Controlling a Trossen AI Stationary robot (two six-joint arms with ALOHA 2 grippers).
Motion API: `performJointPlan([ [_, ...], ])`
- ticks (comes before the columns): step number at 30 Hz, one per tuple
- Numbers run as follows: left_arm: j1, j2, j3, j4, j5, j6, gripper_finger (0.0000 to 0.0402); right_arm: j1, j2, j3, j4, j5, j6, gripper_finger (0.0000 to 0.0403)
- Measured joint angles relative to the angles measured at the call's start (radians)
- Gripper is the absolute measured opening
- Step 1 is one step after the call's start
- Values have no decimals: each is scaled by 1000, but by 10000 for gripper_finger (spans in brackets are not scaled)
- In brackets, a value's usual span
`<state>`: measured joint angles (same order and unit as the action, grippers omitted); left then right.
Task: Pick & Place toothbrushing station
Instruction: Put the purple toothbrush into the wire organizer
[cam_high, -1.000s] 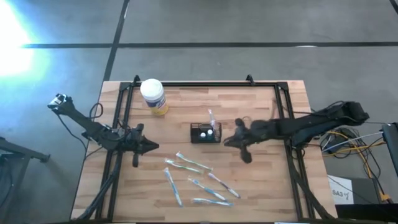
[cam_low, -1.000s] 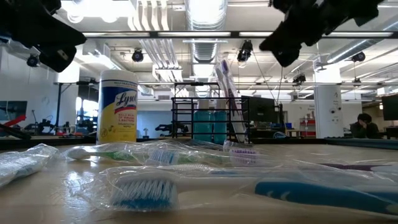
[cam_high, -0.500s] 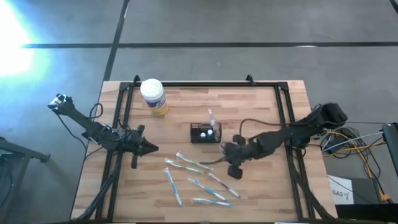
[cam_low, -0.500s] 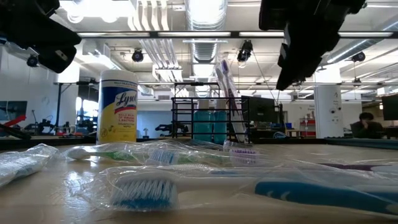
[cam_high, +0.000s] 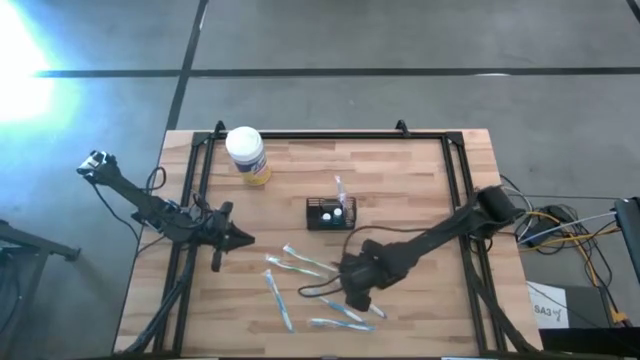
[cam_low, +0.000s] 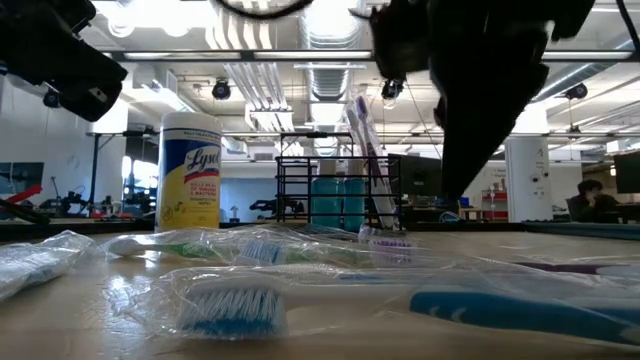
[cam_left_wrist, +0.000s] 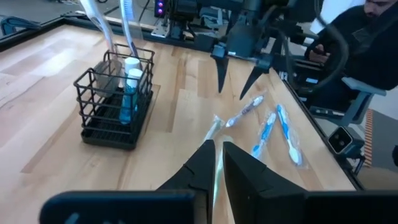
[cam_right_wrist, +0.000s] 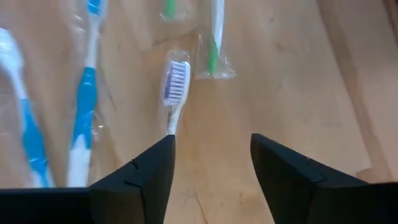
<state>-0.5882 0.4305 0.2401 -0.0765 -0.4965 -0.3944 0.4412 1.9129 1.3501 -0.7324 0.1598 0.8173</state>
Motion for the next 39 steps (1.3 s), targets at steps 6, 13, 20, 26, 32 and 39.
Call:
performJointPlan([
  [6, 0, 0, 0, -3, 16, 1, 41, 2, 89, 56, -50, -20, 33, 229],
  [13, 0, -1, 0, -5, 15, 9, 41, 10, 95, 60, -46, -60, 66, 240],
  [20, 0, -1, 0, -7, 15, 11, 41, 34, 74, 69, -28, -63, 74, 241],
  [26, 0, 0, 0, -9, 14, 1, 37, 42, 122, 68, -8, -55, 103, 237],
  [32, 0, 0, 0, -8, 14, 0, 39, 41, 176, 71, -10, -28, 94, 234],
  [39, 0, 0, 0, -6, 14, 1, 32, 39, 201, 72, -15, -28, 39, 185],
])
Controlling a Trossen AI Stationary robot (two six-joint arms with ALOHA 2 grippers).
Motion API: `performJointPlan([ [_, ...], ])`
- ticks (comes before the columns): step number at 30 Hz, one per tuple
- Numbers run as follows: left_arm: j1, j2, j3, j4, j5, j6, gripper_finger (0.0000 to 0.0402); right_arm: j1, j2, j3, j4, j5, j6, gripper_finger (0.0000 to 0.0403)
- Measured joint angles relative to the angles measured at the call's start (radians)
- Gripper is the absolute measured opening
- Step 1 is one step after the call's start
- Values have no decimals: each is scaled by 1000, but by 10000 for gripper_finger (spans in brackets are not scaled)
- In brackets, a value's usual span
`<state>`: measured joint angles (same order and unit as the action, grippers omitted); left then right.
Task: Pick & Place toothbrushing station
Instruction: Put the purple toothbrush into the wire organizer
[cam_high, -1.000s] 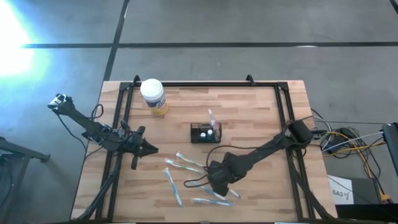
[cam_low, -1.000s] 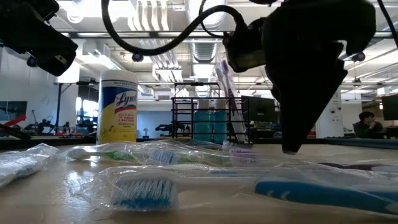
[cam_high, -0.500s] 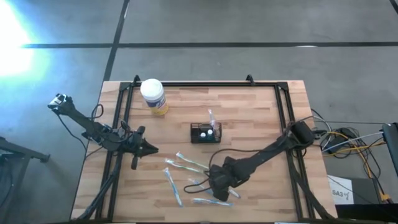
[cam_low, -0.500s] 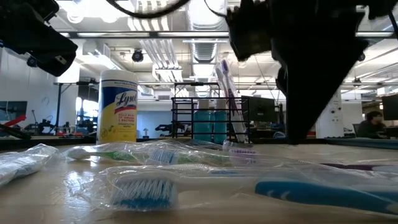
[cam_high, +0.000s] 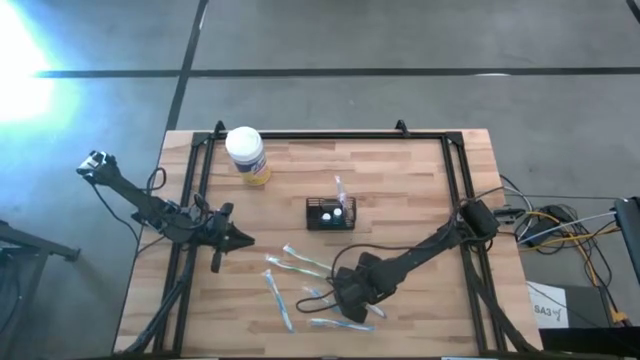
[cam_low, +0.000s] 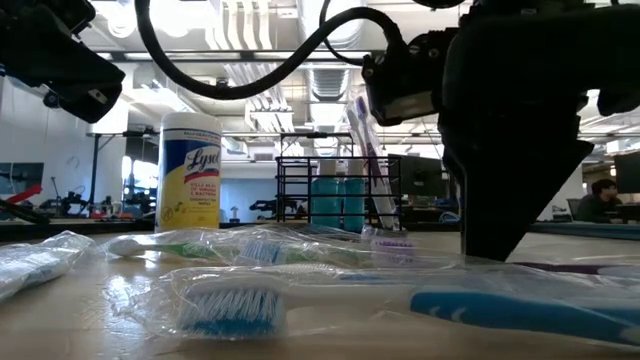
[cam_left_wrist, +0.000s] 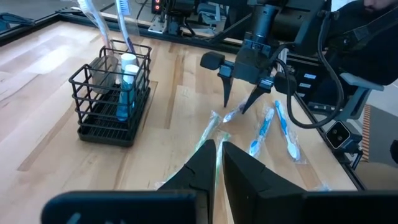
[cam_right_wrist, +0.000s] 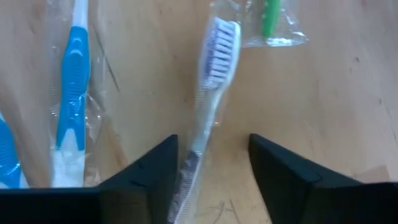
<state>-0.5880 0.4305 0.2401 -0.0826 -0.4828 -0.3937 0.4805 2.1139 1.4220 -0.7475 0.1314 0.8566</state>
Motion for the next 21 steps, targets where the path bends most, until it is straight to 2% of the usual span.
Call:
performJointPlan([
  [8, 0, 0, 0, -1, 0, 1, 33, 0, -46, -7, -2, 35, -59, 22],
  [15, 1, 1, 0, 0, -1, 21, 31, 11, -179, -13, 19, 235, -108, 8],
  [18, 0, 1, 0, 4, -1, 42, 34, 29, -261, -32, 109, 317, -199, 8],
  [21, 0, 9, -1, 14, -1, 105, 34, 46, -353, -72, 309, 371, -350, 8],
])
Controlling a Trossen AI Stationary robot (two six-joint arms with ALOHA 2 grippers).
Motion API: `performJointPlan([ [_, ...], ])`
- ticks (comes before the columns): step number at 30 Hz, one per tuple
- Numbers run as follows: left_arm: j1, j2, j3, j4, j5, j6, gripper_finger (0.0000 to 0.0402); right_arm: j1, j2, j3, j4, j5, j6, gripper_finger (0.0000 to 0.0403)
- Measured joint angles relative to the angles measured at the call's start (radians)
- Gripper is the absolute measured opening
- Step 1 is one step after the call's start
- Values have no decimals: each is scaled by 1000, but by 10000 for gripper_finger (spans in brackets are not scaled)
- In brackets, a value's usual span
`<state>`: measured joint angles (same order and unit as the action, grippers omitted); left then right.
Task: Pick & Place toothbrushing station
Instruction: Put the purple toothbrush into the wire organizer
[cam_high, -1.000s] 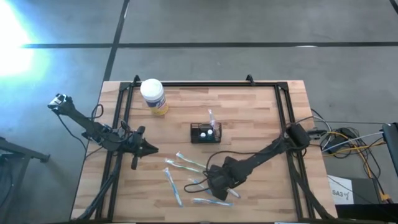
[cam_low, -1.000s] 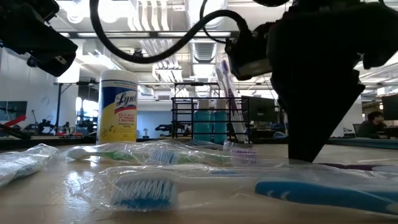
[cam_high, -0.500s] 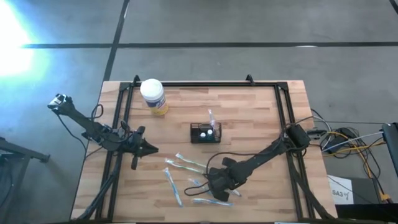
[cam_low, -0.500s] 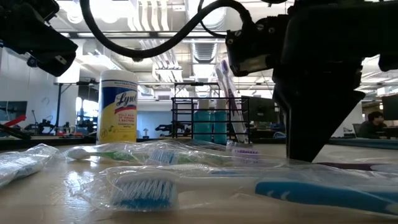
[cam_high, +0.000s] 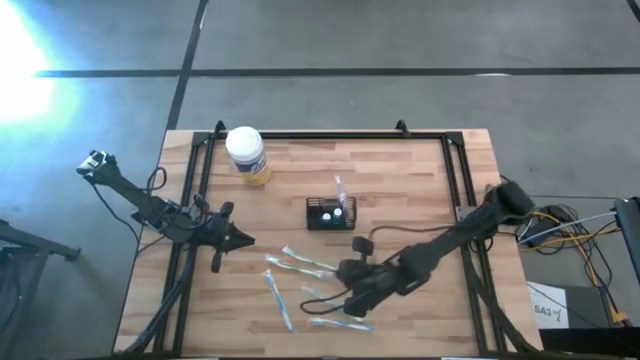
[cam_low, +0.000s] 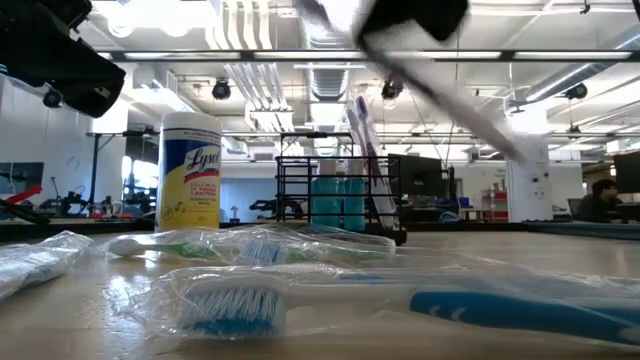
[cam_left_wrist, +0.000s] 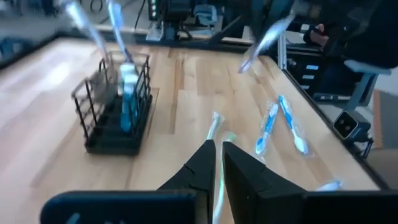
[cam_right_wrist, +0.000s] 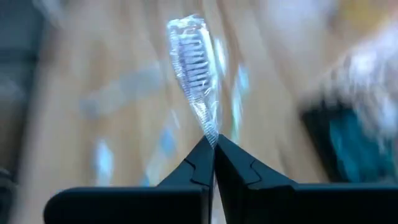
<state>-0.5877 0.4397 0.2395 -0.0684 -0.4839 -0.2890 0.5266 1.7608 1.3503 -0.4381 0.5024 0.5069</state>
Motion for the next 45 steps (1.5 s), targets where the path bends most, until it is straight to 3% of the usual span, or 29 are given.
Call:
performJointPlan([
  [7, 1, 83, -1, 253, 0, 180, 32, -29, -120, -280, 750, -87, -438, 8],
  [10, 4, 141, -1, 381, 0, 236, 30, -74, -135, -401, 1011, -93, -510, 8],
  [13, 18, 201, -1, 496, -13, 286, 28, -126, -131, -479, 1154, -103, -532, 8],
  [17, 72, 260, 12, 596, -45, 333, 40, -198, -127, -506, 1197, -209, -510, 8],
  [20, 137, 293, 50, 601, -38, 334, 65, -225, -124, -505, 1203, -231, -524, 8],
  [27, 281, 440, 137, 600, 196, 334, 171, -246, -122, -496, 1208, -241, -568, 8],
  [32, 307, 578, 212, 598, 254, 337, 232, -260, -122, -495, 1232, -241, -569, 8],
  [45, 312, 795, 402, 644, 290, 362, 246, -286, -122, -494, 1263, -227, -652, 8],
])
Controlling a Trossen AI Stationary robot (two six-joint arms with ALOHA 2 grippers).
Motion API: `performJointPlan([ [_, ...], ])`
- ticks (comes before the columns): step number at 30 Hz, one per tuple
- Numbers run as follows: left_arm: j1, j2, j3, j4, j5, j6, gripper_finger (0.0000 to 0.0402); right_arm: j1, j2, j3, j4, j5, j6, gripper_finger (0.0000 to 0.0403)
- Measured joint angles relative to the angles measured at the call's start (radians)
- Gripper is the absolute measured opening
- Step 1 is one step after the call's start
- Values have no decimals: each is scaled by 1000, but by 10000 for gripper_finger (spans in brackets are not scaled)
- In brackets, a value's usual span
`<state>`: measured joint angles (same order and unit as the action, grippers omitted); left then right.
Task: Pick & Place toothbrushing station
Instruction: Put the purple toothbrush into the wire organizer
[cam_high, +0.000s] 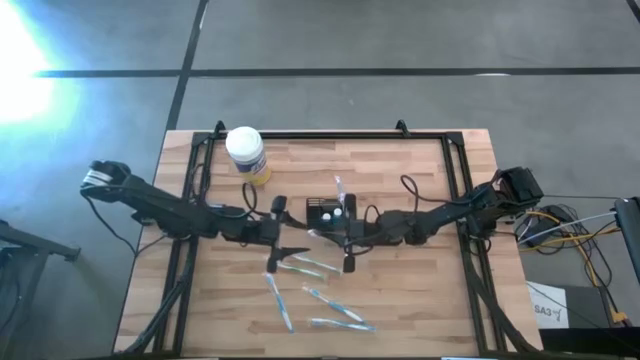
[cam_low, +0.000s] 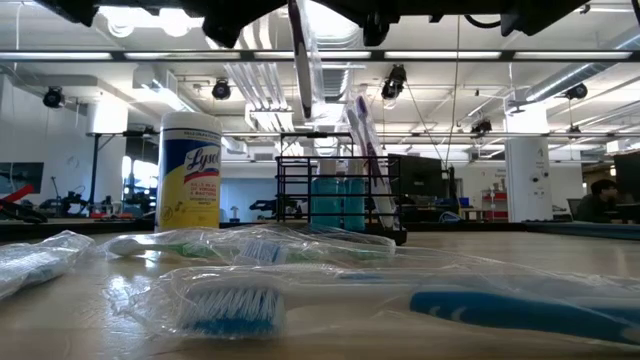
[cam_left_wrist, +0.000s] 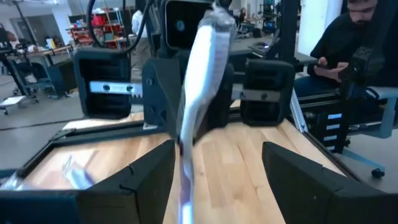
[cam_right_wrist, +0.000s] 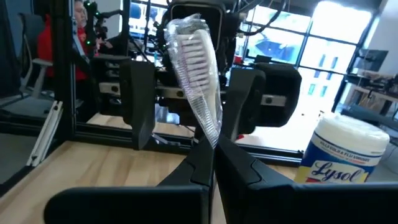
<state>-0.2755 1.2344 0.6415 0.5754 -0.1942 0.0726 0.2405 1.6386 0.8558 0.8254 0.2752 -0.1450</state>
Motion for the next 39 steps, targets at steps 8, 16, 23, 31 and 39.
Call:
performJointPlan([
  [8, 34, 93, 51, 2, -1, 17, 246, 0, 0, 0, 2, 15, -42, 8],
  [16, 47, 106, 58, 7, -1, 22, 228, 1, 0, -2, 1, 15, -42, 8],
  [23, 47, 101, 58, 25, 15, 17, 106, 2, 0, -3, 2, 11, -41, 8],
  [31, 47, 102, 57, 17, 65, 25, 24, 2, 0, 0, 19, 8, -34, 8],
  [39, 47, 41, 57, -75, 74, 30, 24, 6, -71, -3, -47, 12, -27, 23],
])
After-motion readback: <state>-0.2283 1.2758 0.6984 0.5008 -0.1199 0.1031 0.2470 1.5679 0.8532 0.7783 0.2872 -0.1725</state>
